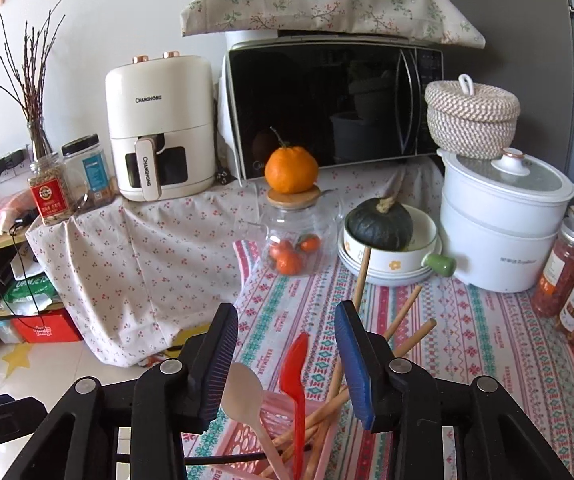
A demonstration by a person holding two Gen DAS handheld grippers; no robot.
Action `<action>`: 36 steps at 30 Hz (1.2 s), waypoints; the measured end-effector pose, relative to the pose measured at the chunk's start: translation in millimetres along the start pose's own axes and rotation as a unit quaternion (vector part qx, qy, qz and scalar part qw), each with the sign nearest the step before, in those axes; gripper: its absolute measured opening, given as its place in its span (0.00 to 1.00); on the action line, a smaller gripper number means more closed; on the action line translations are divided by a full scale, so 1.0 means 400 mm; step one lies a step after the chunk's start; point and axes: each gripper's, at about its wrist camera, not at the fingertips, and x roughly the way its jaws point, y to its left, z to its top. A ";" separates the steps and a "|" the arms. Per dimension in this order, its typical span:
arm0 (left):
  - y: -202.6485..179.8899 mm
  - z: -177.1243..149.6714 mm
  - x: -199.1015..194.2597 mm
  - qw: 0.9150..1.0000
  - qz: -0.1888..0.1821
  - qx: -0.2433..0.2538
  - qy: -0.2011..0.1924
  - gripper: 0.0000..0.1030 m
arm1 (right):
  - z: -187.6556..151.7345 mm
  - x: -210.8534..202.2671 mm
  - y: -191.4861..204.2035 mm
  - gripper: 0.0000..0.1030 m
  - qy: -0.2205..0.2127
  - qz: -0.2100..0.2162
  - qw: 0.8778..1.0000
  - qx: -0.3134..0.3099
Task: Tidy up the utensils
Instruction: 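Carry the red spoon over the pink basket with the right gripper and release it, then lower the left gripper onto a wooden chopstick on the table and close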
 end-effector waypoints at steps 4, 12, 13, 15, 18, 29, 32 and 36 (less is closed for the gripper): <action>-0.029 -0.010 -0.030 1.000 0.003 0.014 -0.016 0.79 | 0.012 -0.062 -0.016 0.62 -0.009 0.000 1.000 0.008; -0.108 -0.056 -0.108 0.997 -0.007 0.062 -0.039 0.79 | -0.016 -0.196 -0.097 0.88 -0.021 -0.037 0.998 0.036; -0.121 -0.064 -0.114 0.997 -0.009 0.071 -0.038 0.79 | -0.020 -0.210 -0.113 0.91 -0.019 -0.043 0.998 0.039; -0.148 -0.085 -0.123 0.995 -0.013 0.091 -0.033 0.79 | -0.029 -0.234 -0.145 0.93 -0.011 -0.053 0.997 0.048; -0.191 -0.125 -0.127 0.993 -0.019 0.118 -0.021 0.81 | -0.046 -0.264 -0.191 0.96 0.003 -0.066 0.996 0.060; -0.357 -0.260 -0.027 0.974 -0.021 0.216 0.061 0.86 | -0.146 -0.277 -0.339 0.99 0.094 -0.114 0.985 0.093; -0.391 -0.287 0.030 0.968 0.000 0.236 0.083 0.86 | -0.180 -0.259 -0.378 0.99 0.127 -0.123 0.979 0.101; -0.436 -0.311 0.097 0.962 0.014 0.249 0.110 0.86 | -0.225 -0.230 -0.441 0.99 0.173 -0.133 0.968 0.123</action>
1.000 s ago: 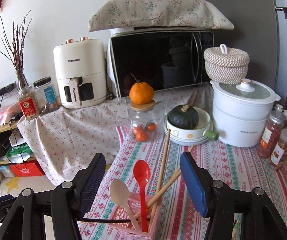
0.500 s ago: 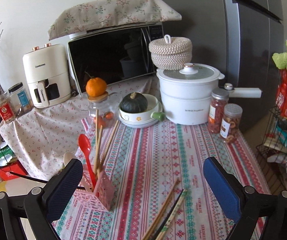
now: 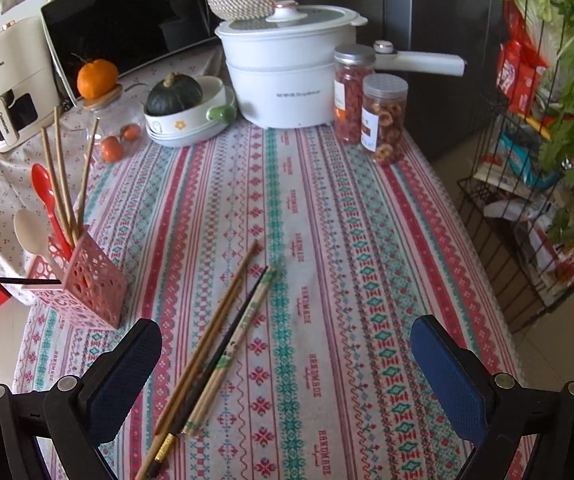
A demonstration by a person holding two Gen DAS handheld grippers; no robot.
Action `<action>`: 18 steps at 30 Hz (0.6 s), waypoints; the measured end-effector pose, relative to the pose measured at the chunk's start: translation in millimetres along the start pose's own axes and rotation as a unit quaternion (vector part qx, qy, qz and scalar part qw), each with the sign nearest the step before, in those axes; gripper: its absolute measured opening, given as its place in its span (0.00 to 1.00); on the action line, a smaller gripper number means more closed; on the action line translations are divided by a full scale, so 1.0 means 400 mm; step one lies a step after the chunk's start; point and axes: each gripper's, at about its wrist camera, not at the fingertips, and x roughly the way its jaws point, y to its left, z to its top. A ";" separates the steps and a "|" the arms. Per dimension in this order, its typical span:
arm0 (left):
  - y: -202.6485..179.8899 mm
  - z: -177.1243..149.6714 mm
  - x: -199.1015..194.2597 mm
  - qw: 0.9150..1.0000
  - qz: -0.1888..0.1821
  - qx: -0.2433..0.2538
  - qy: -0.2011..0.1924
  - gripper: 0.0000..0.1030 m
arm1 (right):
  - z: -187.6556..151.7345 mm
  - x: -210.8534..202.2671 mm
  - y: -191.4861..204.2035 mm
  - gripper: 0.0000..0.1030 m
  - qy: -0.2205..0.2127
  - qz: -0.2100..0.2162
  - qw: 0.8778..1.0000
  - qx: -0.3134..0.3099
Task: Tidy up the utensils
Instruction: 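Lower the left gripper onto a wooden chopstick on the table and close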
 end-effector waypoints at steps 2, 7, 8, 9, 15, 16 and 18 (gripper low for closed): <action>-0.026 0.010 0.032 1.000 0.000 0.008 0.015 0.86 | -0.007 0.028 -0.027 0.99 0.018 -0.006 1.000 0.007; -0.090 0.046 0.111 0.998 -0.010 0.020 0.052 0.86 | -0.010 0.099 -0.090 0.99 0.055 -0.015 0.998 0.020; -0.101 0.056 0.126 0.998 -0.016 0.019 0.057 0.86 | -0.008 0.114 -0.102 0.99 0.063 -0.017 0.998 0.023; -0.110 0.067 0.142 0.998 -0.021 0.018 0.061 0.85 | -0.007 0.128 -0.115 0.99 0.070 -0.019 0.997 0.027; -0.150 0.155 0.262 0.996 -0.017 0.019 0.089 0.46 | 0.008 0.203 -0.161 0.99 0.101 -0.021 0.994 0.036; -0.153 0.168 0.285 0.995 -0.016 0.018 0.095 0.37 | 0.010 0.211 -0.165 0.99 0.105 -0.020 0.994 0.037; -0.153 0.193 0.327 0.994 -0.015 0.013 0.103 0.29 | 0.014 0.226 -0.172 0.99 0.112 -0.015 0.993 0.039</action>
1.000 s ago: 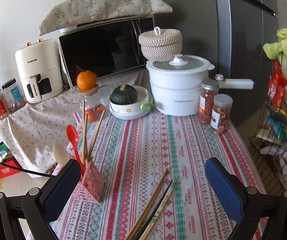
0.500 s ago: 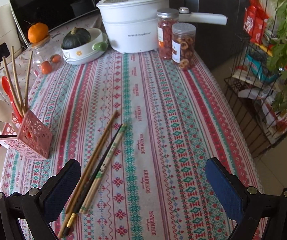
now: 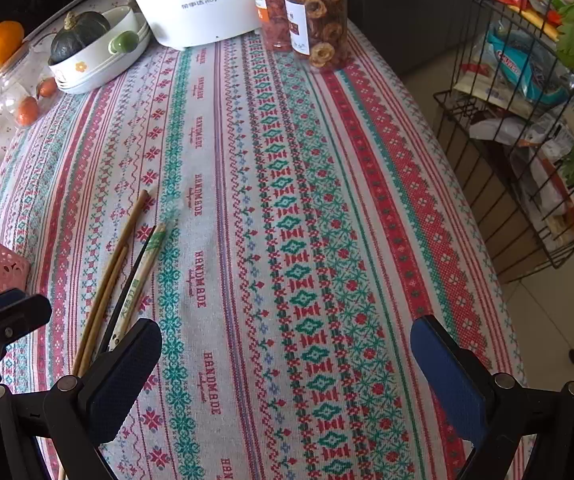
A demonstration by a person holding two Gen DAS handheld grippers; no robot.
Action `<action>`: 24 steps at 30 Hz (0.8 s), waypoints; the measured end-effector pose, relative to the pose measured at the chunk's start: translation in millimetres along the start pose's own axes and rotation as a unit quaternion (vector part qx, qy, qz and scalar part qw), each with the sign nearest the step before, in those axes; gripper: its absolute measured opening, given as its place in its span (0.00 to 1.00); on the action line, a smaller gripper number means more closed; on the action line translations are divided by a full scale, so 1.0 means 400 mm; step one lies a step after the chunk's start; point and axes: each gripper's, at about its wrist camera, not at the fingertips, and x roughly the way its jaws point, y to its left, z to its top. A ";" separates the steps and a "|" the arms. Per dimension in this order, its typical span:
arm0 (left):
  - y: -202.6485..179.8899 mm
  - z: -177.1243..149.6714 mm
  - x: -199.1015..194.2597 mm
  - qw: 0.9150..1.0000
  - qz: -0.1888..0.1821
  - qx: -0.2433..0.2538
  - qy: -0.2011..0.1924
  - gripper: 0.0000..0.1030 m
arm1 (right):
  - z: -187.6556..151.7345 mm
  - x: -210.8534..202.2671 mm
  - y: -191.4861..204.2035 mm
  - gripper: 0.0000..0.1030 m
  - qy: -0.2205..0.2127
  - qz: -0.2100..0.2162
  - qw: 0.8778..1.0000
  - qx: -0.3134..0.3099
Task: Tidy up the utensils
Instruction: 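Lower the left gripper onto a wooden chopstick on the table and close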
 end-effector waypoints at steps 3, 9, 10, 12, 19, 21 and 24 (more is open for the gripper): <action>-0.001 0.043 0.052 1.000 0.006 -0.008 0.007 0.28 | 0.011 0.014 -0.006 0.99 0.008 0.009 1.000 0.002; -0.033 0.115 0.135 1.000 0.019 0.007 0.009 0.25 | 0.025 0.041 -0.026 0.99 0.025 0.025 0.999 0.025; -0.038 0.126 0.148 1.000 0.020 0.008 0.012 0.24 | 0.026 0.046 -0.029 0.99 0.027 0.026 0.999 0.026; -0.042 0.149 0.173 1.000 0.024 0.004 0.017 0.22 | 0.029 0.055 -0.035 0.99 0.031 0.026 0.999 0.030; -0.061 0.176 0.230 0.998 0.046 0.016 0.042 0.11 | 0.028 0.070 -0.061 0.99 0.041 0.023 0.998 0.046; -0.066 0.173 0.228 0.998 0.052 0.024 0.038 0.08 | 0.027 0.069 -0.064 0.99 0.041 0.022 0.998 0.046; -0.056 0.162 0.212 0.998 0.054 0.018 0.032 0.06 | 0.023 0.066 -0.062 0.99 0.041 0.023 0.998 0.046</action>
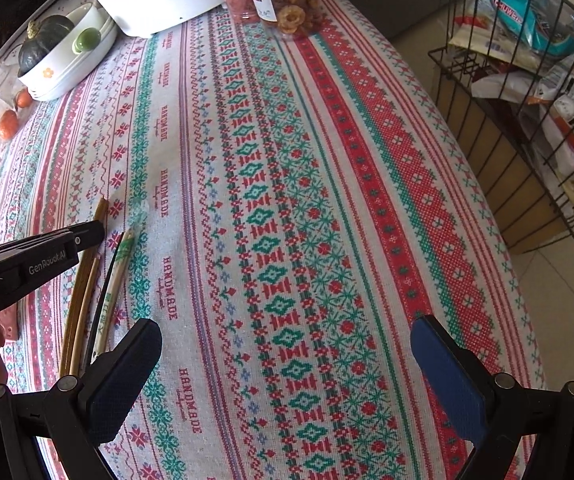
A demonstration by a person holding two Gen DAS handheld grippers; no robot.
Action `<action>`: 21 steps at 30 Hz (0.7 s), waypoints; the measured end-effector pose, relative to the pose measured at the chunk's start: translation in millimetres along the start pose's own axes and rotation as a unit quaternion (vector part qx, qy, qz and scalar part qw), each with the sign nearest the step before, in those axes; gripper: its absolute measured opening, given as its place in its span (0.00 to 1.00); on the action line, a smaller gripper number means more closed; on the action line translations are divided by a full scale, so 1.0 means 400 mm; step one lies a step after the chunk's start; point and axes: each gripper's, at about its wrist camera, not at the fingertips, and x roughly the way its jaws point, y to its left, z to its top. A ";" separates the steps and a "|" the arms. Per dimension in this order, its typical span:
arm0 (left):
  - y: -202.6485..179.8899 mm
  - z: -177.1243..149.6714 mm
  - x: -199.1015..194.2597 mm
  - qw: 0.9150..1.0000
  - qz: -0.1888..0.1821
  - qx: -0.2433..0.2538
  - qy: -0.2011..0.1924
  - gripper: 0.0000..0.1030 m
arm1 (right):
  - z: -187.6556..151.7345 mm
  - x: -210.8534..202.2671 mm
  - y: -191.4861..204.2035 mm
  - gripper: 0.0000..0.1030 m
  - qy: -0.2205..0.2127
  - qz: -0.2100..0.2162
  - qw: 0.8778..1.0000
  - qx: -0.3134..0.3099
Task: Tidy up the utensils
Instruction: 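Lower the left gripper onto a wooden chopstick on the table and close, then grasp another wooden chopstick with the right gripper while the left gripper lifts its chopstick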
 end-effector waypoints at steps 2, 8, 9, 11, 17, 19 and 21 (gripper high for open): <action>0.008 -0.015 -0.022 1.000 0.002 0.000 -0.012 0.06 | -0.002 -0.003 0.003 0.99 -0.001 0.001 1.000 0.000; 0.014 -0.085 -0.116 0.999 0.008 0.018 -0.046 0.05 | -0.011 -0.012 0.019 0.99 -0.003 0.001 1.000 0.002; 0.015 -0.097 -0.135 0.998 0.009 0.021 -0.054 0.05 | -0.014 -0.013 0.024 0.99 -0.002 0.002 1.000 0.002; 0.027 -0.125 -0.174 0.997 0.010 0.029 -0.070 0.05 | -0.019 -0.017 0.032 0.99 -0.002 0.003 1.000 0.000; 0.078 -0.201 -0.274 0.993 -0.007 0.030 -0.115 0.04 | -0.029 -0.032 0.058 0.99 -0.007 0.011 1.000 -0.007; 0.107 -0.229 -0.309 0.991 -0.018 0.020 -0.130 0.04 | -0.032 -0.033 0.067 0.99 -0.007 0.013 1.000 -0.012; 0.131 -0.260 -0.342 0.989 -0.025 0.012 -0.144 0.04 | -0.035 -0.031 0.076 0.99 -0.006 0.014 1.000 -0.018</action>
